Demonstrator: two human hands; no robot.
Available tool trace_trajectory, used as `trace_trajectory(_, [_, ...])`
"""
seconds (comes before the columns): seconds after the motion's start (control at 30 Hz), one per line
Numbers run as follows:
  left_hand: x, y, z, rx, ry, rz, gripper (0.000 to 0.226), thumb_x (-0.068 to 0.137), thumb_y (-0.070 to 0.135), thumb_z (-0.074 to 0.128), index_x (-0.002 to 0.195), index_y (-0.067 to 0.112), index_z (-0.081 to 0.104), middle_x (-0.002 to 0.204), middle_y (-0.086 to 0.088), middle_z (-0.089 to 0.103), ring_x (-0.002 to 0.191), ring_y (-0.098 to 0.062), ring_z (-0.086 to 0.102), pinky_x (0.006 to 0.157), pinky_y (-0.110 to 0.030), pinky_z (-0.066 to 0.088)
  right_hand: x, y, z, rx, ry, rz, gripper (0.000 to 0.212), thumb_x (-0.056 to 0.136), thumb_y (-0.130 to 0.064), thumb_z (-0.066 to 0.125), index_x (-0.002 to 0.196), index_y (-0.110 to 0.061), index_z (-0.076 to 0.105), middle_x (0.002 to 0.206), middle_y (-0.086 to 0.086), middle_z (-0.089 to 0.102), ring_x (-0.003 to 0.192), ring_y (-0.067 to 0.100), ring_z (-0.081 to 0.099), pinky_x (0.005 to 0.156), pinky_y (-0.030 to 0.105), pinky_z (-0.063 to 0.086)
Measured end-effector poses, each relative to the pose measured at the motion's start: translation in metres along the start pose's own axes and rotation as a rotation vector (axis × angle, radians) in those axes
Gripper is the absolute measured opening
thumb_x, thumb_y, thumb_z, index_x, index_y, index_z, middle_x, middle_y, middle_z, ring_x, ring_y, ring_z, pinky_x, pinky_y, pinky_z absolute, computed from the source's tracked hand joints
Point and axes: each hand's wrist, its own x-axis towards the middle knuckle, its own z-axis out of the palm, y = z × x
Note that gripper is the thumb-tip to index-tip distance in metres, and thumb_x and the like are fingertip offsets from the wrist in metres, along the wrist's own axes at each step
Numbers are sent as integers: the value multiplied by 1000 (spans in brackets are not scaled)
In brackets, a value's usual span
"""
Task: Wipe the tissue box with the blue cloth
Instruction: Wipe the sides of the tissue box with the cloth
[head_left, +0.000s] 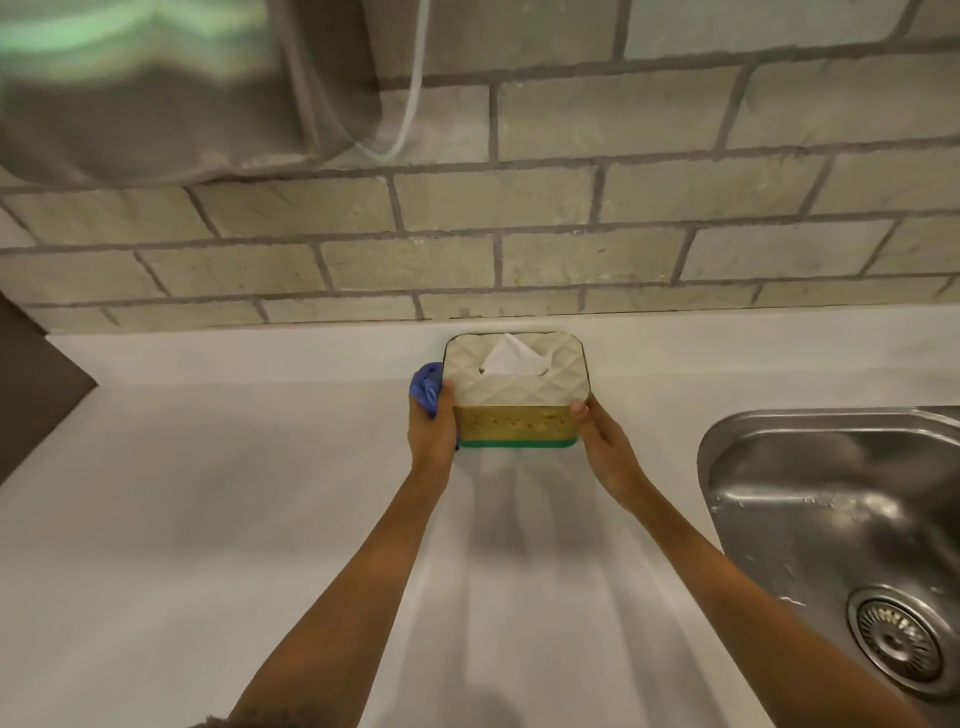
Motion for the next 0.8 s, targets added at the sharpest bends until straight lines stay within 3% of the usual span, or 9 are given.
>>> trace_trajectory(0.1, [-3, 1, 0, 30, -2, 9, 43, 98, 31, 42, 131, 4, 44, 118, -41, 54, 84, -32, 51, 44, -21, 40, -3, 1, 0, -8, 52, -8, 48, 97, -39, 36, 141, -20, 41, 126, -4, 56, 111, 10, 52, 83, 14, 41])
trace_trajectory(0.2, [-12, 2, -4, 30, -16, 6, 43, 98, 31, 42, 131, 4, 45, 117, -41, 54, 92, -46, 55, 56, -33, 47, -12, 1, -3, 3, 87, -7, 45, 94, -38, 42, 133, -16, 51, 123, 5, 63, 105, 14, 58, 73, 8, 46])
trace_trajectory(0.3, [-30, 4, -12, 32, -17, 13, 40, 97, 32, 43, 126, 5, 49, 85, -26, 60, 73, -32, 55, 53, -29, 43, -29, -1, -9, -15, 129, 23, 47, 91, -42, 48, 130, -15, 53, 119, 9, 65, 95, 14, 59, 65, 9, 44])
trace_trajectory(0.37, [-44, 6, -19, 62, -21, 26, 37, 97, 33, 42, 121, 7, 52, 66, -9, 54, 58, -20, 49, 48, -25, 39, -44, -3, -13, -33, 148, 52, 51, 89, -46, 50, 128, -14, 53, 117, 12, 66, 96, 18, 61, 71, 18, 45])
trace_trajectory(0.5, [-74, 10, -34, 149, 3, 21, 34, 95, 38, 41, 115, 14, 54, 83, -7, 59, 75, -21, 55, 65, -27, 45, -76, -15, -19, -75, 133, 150, 61, 82, -60, 49, 125, -17, 53, 109, 12, 67, 99, 28, 64, 86, 37, 50])
trace_trajectory(0.57, [-88, 12, -43, 217, 17, -4, 32, 95, 44, 38, 102, 16, 52, 73, -4, 57, 65, -18, 54, 58, -26, 43, -93, -23, -22, -94, 122, 173, 62, 80, -62, 50, 121, -16, 55, 105, 12, 67, 96, 30, 66, 90, 42, 52])
trace_trajectory(0.63, [-100, 13, -52, 287, 19, 7, 31, 94, 46, 35, 94, 18, 49, 64, 0, 52, 58, -12, 50, 52, -25, 38, -109, -30, -25, -71, 98, 187, 63, 79, -62, 53, 117, -13, 56, 103, 14, 68, 89, 29, 67, 77, 36, 56])
trace_trajectory(0.7, [-108, 13, -62, 338, 14, 32, 33, 93, 48, 36, 91, 18, 49, 63, 1, 52, 59, -12, 50, 56, -28, 38, -123, -36, -28, -32, 64, 215, 62, 76, -62, 56, 112, -10, 56, 97, 16, 70, 79, 27, 68, 61, 27, 54])
trace_trajectory(0.8, [-118, 13, -73, 353, -2, 23, 34, 91, 51, 39, 75, 23, 49, 62, 2, 51, 58, -13, 50, 55, -26, 37, -139, -39, -31, -26, 12, 244, 62, 74, -62, 59, 106, -9, 54, 78, 16, 71, 70, 27, 69, 64, 30, 58])
